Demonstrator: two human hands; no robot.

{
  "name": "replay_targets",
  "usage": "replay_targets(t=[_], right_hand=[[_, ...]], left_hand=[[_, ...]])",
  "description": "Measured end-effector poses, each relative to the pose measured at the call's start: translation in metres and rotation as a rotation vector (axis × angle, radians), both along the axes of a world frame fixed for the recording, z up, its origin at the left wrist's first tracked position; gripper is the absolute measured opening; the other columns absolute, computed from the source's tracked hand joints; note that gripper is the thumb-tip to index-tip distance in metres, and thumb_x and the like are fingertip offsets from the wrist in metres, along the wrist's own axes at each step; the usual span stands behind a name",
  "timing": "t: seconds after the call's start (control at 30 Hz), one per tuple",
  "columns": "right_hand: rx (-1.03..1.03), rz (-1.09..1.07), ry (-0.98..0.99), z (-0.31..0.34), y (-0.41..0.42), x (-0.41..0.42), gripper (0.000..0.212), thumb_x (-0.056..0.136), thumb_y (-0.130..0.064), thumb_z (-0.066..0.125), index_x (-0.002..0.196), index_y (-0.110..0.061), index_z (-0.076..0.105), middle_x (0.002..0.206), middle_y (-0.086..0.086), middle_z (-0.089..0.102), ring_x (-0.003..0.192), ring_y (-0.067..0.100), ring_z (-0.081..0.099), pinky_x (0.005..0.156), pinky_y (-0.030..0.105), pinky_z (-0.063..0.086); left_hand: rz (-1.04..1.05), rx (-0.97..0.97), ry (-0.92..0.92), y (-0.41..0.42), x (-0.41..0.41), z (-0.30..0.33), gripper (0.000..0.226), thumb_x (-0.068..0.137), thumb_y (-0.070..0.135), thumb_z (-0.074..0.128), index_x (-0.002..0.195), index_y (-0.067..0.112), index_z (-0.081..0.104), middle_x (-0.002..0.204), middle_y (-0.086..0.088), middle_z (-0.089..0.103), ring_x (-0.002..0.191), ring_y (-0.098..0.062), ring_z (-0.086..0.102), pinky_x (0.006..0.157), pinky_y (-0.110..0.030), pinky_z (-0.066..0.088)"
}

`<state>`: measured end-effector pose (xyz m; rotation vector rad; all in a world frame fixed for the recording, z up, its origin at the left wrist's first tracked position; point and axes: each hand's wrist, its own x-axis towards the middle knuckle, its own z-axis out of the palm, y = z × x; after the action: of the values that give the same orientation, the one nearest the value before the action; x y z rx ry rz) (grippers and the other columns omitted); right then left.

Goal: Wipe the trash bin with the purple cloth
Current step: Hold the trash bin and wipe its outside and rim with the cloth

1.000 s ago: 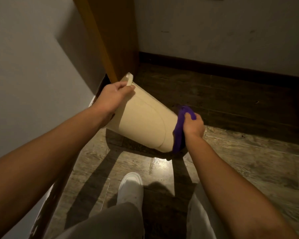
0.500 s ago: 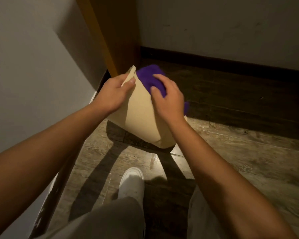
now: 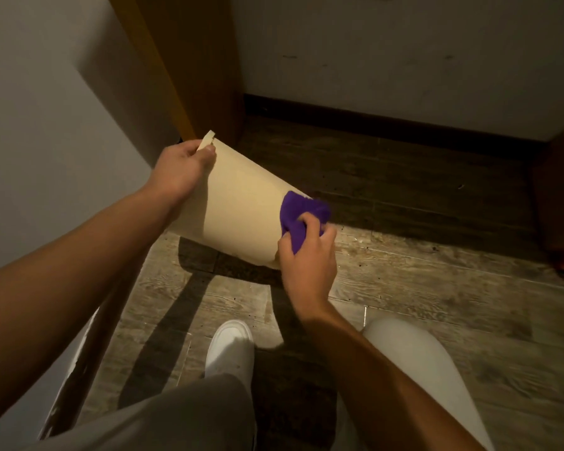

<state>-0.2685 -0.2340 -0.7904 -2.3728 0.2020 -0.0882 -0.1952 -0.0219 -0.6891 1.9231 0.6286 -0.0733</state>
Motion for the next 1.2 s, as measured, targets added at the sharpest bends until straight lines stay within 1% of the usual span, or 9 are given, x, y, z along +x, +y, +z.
replay_targets(t=[0.13, 0.23, 0.47, 0.6, 0.7, 0.83, 0.97, 1.1, 1.2], right_hand=[[-0.027, 0.081, 0.271, -0.02, -0.005, -0.031, 0.038, 0.094, -0.044, 0.063, 0.127, -0.035, 0.046, 0.124, 0.001, 0.052, 0.097, 0.02, 0.061, 0.077, 0.031, 0.049], [-0.003, 0.096, 0.495, -0.021, -0.012, -0.032, 0.033, 0.091, -0.047, 0.063, 0.121, -0.036, 0.056, 0.116, -0.004, 0.064, 0.099, 0.018, 0.063, 0.085, 0.037, 0.055], [0.336, -0.044, 0.087, 0.048, -0.032, 0.02, 0.033, 0.089, -0.039, 0.066, 0.121, -0.035, 0.06, 0.111, -0.009, 0.067, 0.096, 0.012, 0.065, 0.08, 0.04, 0.06], [0.423, 0.139, -0.035, 0.079, -0.007, 0.052, 0.051, 0.095, -0.034, 0.063, 0.144, -0.04, 0.049, 0.132, -0.014, 0.057, 0.104, -0.002, 0.055, 0.08, 0.018, 0.047], [0.375, 0.239, -0.078, 0.088, 0.026, 0.067, 0.058, 0.099, -0.033, 0.057, 0.153, -0.043, 0.039, 0.132, -0.011, 0.049, 0.096, -0.005, 0.051, 0.075, 0.01, 0.038], [0.229, 0.29, -0.185, 0.084, 0.074, 0.063, 0.049, 0.098, -0.042, 0.056, 0.147, -0.041, 0.047, 0.141, 0.003, 0.05, 0.119, 0.02, 0.053, 0.088, 0.034, 0.05], [0.056, 0.238, -0.154, 0.055, 0.082, 0.057, 0.043, 0.099, -0.05, 0.052, 0.14, -0.037, 0.05, 0.133, 0.005, 0.051, 0.11, 0.022, 0.055, 0.082, 0.036, 0.051], [-0.07, 0.085, 0.116, 0.015, 0.03, 0.078, 0.042, 0.101, -0.052, 0.046, 0.139, -0.033, 0.052, 0.123, 0.008, 0.051, 0.098, 0.027, 0.059, 0.073, 0.033, 0.04], [-0.117, -0.023, 0.344, -0.015, -0.026, 0.084, 0.046, 0.101, -0.049, 0.048, 0.143, -0.029, 0.051, 0.128, 0.015, 0.055, 0.101, 0.035, 0.061, 0.08, 0.038, 0.046]], left_hand=[[0.088, -0.045, 0.052, 0.005, 0.008, 0.006, 0.032, 0.099, 0.047, 0.054, 0.125, 0.03, 0.063, 0.099, 0.006, 0.064, 0.091, -0.021, 0.06, 0.07, -0.036, 0.044], [0.178, -0.113, 0.085, 0.015, 0.013, 0.007, 0.017, 0.097, 0.045, 0.058, 0.105, 0.031, 0.064, 0.108, -0.002, 0.068, 0.1, -0.028, 0.063, 0.09, -0.048, 0.049], [0.134, -0.076, 0.067, 0.012, 0.012, 0.01, 0.048, 0.093, 0.063, 0.046, 0.126, 0.032, 0.062, 0.11, -0.001, 0.066, 0.101, -0.03, 0.061, 0.098, -0.056, 0.043], [0.084, -0.055, 0.057, 0.003, 0.005, 0.009, 0.054, 0.092, 0.066, 0.043, 0.137, 0.038, 0.057, 0.119, -0.002, 0.064, 0.106, -0.03, 0.059, 0.098, -0.055, 0.041], [0.023, -0.029, 0.009, 0.002, -0.001, 0.005, 0.052, 0.094, 0.064, 0.042, 0.136, 0.037, 0.059, 0.116, 0.001, 0.066, 0.105, -0.026, 0.061, 0.096, -0.05, 0.043], [-0.119, 0.031, -0.163, -0.002, -0.007, 0.007, 0.034, 0.103, 0.042, 0.039, 0.121, 0.035, 0.068, 0.115, 0.007, 0.071, 0.112, -0.012, 0.062, 0.096, -0.031, 0.044], [-0.057, 0.091, -0.131, 0.001, -0.022, 0.007, 0.036, 0.105, 0.046, 0.036, 0.099, 0.037, 0.07, 0.091, 0.013, 0.071, 0.08, 0.005, 0.065, 0.069, -0.027, 0.043], [-0.014, 0.095, -0.104, 0.006, -0.033, 0.003, 0.032, 0.104, 0.052, 0.035, 0.107, 0.041, 0.065, 0.096, 0.02, 0.062, 0.087, -0.002, 0.056, 0.064, -0.024, 0.034], [-0.095, 0.08, -0.102, 0.005, -0.037, -0.001, 0.04, 0.104, 0.054, 0.035, 0.12, 0.037, 0.067, 0.108, 0.015, 0.063, 0.097, -0.007, 0.056, 0.069, -0.027, 0.037]])
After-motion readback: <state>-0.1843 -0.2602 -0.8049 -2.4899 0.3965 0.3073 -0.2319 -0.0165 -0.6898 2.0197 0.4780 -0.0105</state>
